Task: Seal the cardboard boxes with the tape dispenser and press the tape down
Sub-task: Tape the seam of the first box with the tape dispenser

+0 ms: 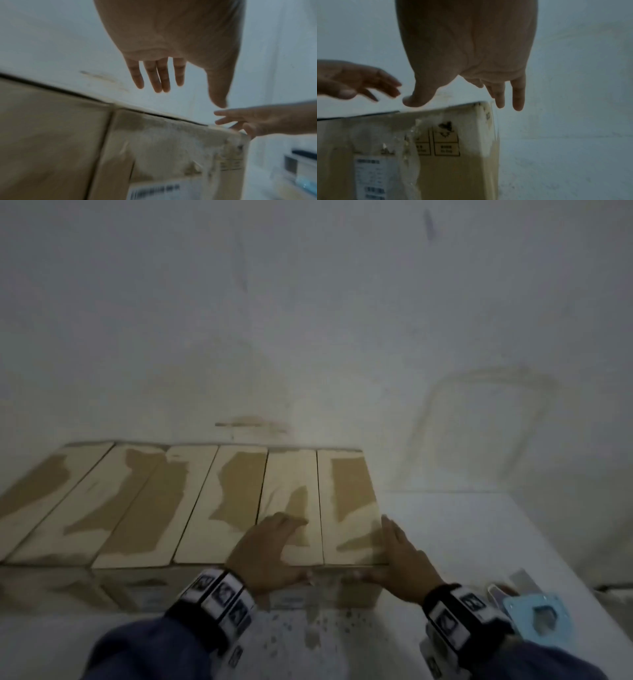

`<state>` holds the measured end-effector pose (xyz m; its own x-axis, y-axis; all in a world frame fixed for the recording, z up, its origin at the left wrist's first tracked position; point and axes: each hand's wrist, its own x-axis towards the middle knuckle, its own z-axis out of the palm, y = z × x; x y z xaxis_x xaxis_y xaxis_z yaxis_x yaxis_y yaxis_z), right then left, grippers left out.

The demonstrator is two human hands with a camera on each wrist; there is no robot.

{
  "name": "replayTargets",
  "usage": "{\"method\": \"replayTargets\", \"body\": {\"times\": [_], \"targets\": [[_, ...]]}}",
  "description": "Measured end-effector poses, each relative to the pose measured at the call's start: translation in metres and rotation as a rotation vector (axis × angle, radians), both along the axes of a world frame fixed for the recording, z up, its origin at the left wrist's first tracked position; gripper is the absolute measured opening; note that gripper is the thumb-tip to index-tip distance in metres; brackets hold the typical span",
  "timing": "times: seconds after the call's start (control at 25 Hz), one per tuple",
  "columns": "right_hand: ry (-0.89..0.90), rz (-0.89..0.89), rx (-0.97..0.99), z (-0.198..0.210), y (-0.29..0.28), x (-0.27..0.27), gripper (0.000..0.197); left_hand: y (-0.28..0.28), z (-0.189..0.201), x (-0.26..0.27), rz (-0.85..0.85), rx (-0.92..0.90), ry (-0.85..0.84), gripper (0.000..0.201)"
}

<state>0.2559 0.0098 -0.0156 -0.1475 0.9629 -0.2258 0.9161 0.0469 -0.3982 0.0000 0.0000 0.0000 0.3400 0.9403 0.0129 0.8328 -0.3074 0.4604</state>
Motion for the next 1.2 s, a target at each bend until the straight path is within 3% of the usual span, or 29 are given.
{"method": "replayTargets", "body": {"times": [0.12,0.24,0.48,0.56,0.68,0.8,0.92,1.08,1.2], "targets": [[0.124,-0.057,-0.054,-0.014,0.007,-0.004,0.111,0.032,-0.003,0.028,-0.181,0.006,0.298,0.112],[0.184,-0.070,-0.030,-0.018,0.006,0.004,0.102,0.047,-0.017,0.056,-0.362,0.040,0.497,0.110],[0.155,-0.144,0.052,-0.030,-0.010,0.051,0.084,0.038,-0.044,0.115,-0.371,0.008,0.540,0.088],[0.125,-0.268,0.074,-0.039,-0.026,0.082,0.076,0.035,-0.045,0.131,-0.345,-0.028,0.506,0.094],[0.045,-0.600,0.123,-0.051,-0.056,0.141,0.068,0.031,-0.046,0.152,-0.296,-0.030,0.486,0.079],[-0.138,-0.900,-0.089,-0.059,-0.087,0.199,0.093,0.025,-0.045,0.181,-0.220,-0.024,0.477,0.078],[-0.200,-0.836,-0.312,-0.082,-0.100,0.229,0.095,0.019,-0.048,0.209,-0.159,-0.025,0.477,0.079],[-0.106,-0.724,-0.211,-0.111,-0.089,0.244,0.053,0.010,-0.048,0.234,-0.072,-0.056,0.466,0.078],[-0.115,-0.621,-0.244,-0.115,-0.080,0.253,0.044,0.002,-0.045,0.244,-0.003,-0.075,0.473,0.079]]}}
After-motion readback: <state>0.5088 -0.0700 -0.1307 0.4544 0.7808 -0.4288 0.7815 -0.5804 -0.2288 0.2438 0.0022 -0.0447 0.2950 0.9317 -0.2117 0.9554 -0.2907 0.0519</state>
